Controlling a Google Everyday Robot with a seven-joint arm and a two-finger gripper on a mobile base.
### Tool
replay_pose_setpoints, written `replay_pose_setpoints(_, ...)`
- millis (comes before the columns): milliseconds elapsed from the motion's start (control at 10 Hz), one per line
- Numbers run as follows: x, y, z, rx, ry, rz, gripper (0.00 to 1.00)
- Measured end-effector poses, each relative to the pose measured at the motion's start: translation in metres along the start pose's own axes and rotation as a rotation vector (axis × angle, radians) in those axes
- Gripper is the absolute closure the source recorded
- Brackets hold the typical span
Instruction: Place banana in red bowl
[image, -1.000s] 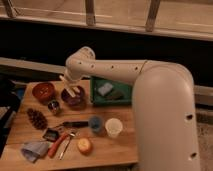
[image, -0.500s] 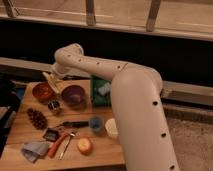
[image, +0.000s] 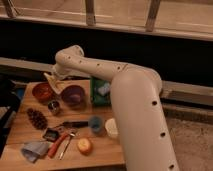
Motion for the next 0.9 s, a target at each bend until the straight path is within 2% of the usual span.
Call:
replay_pose_setpoints(300, -0.020, 0.010, 0.030, -0.024, -0.020, -0.035, 1.00)
replay_pose_setpoints(500, -0.031, 0.018, 0.040, -0.046, -0.032, -0.061, 0.98)
replay_pose_setpoints(600, -0.032, 0.020, 0.042, -0.057, -0.029, -0.071, 0.93)
replay_pose_setpoints(900, -0.033, 0.032, 0.053, -0.118, -0.015, -0.089, 0.63)
